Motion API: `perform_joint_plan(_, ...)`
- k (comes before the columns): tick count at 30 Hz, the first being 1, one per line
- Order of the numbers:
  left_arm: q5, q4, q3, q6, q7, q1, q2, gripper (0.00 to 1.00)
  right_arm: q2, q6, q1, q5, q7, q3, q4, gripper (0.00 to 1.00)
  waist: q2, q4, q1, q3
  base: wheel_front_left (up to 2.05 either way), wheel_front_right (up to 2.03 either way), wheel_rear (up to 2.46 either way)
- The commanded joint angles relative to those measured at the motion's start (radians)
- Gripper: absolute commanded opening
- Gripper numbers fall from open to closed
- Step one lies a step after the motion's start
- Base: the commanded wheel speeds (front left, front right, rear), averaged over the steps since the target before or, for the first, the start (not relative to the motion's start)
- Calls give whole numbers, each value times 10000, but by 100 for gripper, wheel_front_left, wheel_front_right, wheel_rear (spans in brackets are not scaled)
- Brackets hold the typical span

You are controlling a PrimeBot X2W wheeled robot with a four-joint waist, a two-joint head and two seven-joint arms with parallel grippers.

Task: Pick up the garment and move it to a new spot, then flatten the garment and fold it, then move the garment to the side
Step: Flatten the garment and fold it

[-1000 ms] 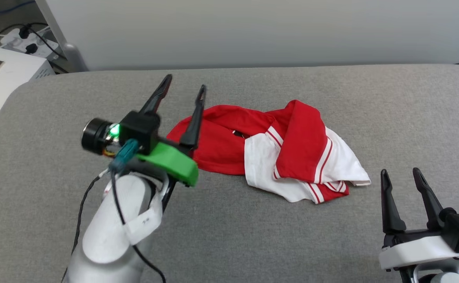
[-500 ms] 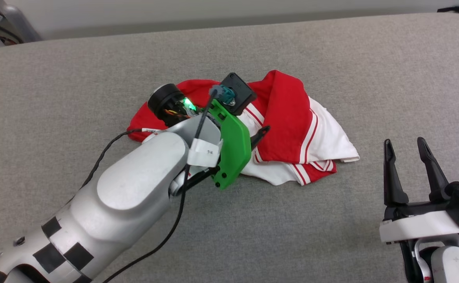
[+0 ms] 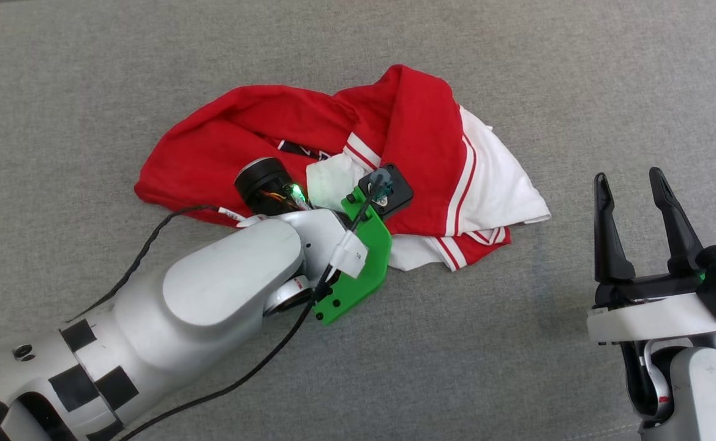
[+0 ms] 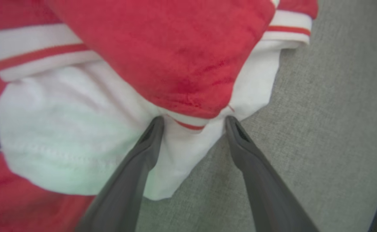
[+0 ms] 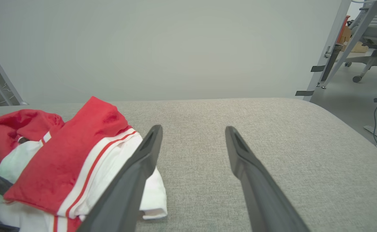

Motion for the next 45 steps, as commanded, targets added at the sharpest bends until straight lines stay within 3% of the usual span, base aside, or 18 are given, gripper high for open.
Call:
perform_joint_plan(1, 389, 136, -106, -26, 447, 346, 73, 100, -8, 37, -191, 58, -48, 4, -34, 100, 0, -334, 0, 414, 0, 0, 0)
perform_joint_plan(5, 918, -71, -111, -26, 1278, 1187, 167, 100, -8, 37, -206, 84, -48, -34, -15, 100, 0, -379, 0, 466, 0, 0, 0)
perform_joint_plan(6, 959, -153, -112, -26, 1363, 1301, 213, 33, -8, 37, -195, 83, -48, -53, -9, 100, 0, -371, 0, 456, 0, 0, 0)
perform_joint_plan(7, 1012, -210, -112, -26, 1338, 1363, 274, 0, -8, 37, -180, 79, -48, -93, 1, 100, 0, -339, 0, 427, 0, 0, 0)
perform_joint_plan(10, 1357, -297, -113, -26, 955, 1370, 365, 0, -8, 37, -136, 63, -48, -207, 44, 100, 0, -204, 0, 277, 0, 0, 0)
perform_joint_plan(19, 1082, -213, 100, -24, -1890, 988, 291, 0, -8, 37, 427, -154, -48, -357, 140, 100, 0, 675, 0, -878, 0, 0, 0)
perform_joint_plan(23, 974, -406, 454, 218, -2429, 1212, 979, 0, -8, 37, 706, -189, -48, -385, 152, 100, 0, 1020, 0, -1353, 0, 0, 0)
perform_joint_plan(28, 623, -968, 740, 797, -2587, 2038, 2305, 0, -8, 37, 969, -210, -48, -424, 172, 100, 0, 1330, 0, -1680, 0, 0, 0)
perform_joint_plan(32, 234, -1215, 824, 1242, -2691, 2883, 3022, 0, -8, 37, 1077, -244, -48, -436, 160, 100, 0, 1415, 0, -1723, 0, 0, 0)
perform_joint_plan(36, -232, -1139, 848, 1603, -2868, 3731, 3264, 0, -8, 37, 1089, -312, -48, -489, 202, 100, 0, 1446, 0, -1666, 0, 0, 0)
perform_joint_plan(40, -596, -634, 865, 1766, -3271, 4364, 2997, 0, -8, 37, 1088, -378, -48, -522, 257, 100, 0, 1460, 0, -1680, 0, 0, 0)
perform_joint_plan(41, -600, -484, 911, 1831, -3490, 4444, 2897, 13, -9, 37, 1092, -407, -48, -514, 265, 100, 0, 1469, 0, -1720, 0, 0, 0)
perform_joint_plan(42, -595, -347, 945, 1882, -3704, 4515, 2784, 81, -23, 37, 1095, -442, -48, -502, 260, 100, 0, 1488, 0, -1777, 0, 0, 0)
perform_joint_plan(43, -585, -241, 989, 1939, -3929, 4572, 2659, 100, -41, 37, 1108, -466, -48, -511, 251, 100, 0, 1518, 0, -1845, 0, 0, 0)
perform_joint_plan(45, -623, -107, 1237, 2170, -4605, 4685, 2356, 100, -97, 37, 1122, -487, -48, -576, 182, 100, 0, 1609, 0, -2039, 0, 0, 0)
